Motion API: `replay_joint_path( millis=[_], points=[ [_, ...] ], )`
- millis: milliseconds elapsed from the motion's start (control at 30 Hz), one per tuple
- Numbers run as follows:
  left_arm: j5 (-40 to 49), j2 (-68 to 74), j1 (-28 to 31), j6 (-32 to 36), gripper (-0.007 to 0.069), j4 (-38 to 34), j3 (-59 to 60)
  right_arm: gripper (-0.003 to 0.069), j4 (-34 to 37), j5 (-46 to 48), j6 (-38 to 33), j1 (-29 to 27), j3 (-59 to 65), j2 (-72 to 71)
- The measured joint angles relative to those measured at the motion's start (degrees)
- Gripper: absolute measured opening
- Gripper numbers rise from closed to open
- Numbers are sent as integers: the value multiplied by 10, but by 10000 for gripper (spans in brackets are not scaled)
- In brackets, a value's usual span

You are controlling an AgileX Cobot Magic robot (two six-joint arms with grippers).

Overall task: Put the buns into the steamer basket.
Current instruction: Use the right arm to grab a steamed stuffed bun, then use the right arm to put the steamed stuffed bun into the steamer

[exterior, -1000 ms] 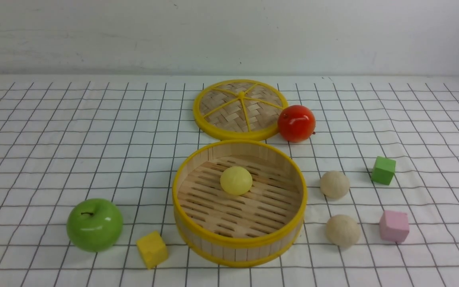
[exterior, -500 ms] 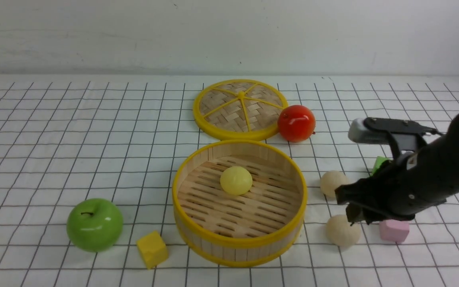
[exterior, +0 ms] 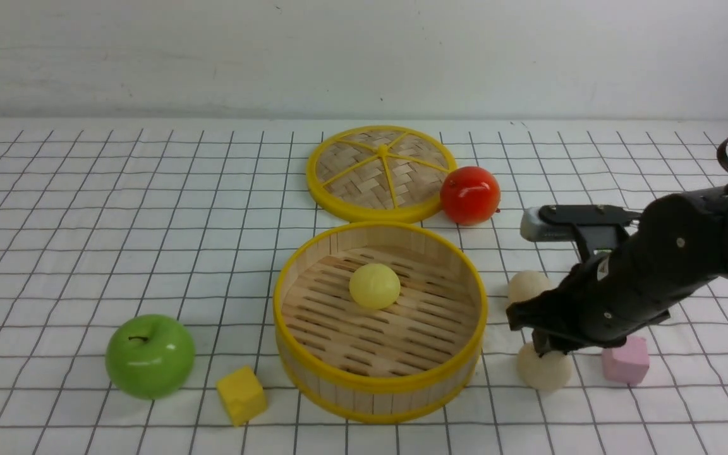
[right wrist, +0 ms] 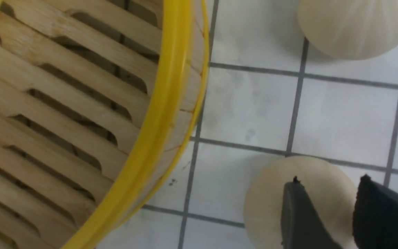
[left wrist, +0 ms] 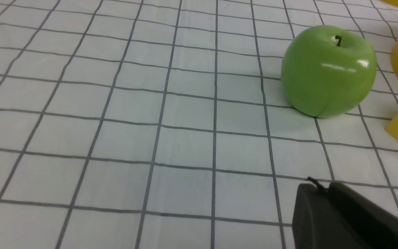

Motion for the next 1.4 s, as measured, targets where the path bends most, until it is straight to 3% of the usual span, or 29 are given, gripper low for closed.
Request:
replay_joint_path(
  millis=[267,367,400,433,467,533,1067,1400],
  points=[
    [0,0,0,0,43,0,0,229,-5,11,-1,0,-1,5],
    [0,0,0,0,48,0,0,174,-5,20,-8,0,-1,7],
    [0,0,0,0,50,0,0,117,-5,26,-10,0,-1,7],
    [0,0,0,0,51,0,0,108,-5,26,-10,0,-1,7],
    [0,0,0,0,53,0,0,41,-5,31,-10,0,-1,7],
    [0,0,0,0,55,0,0,4,-2,33,-10,0,-1,7],
    [0,0,0,0,74,0,0,-1,75,75,-37,14,-41,-91],
    [0,0,0,0,74,0,0,-1,138,0,-59,140,-93,-70]
  ],
)
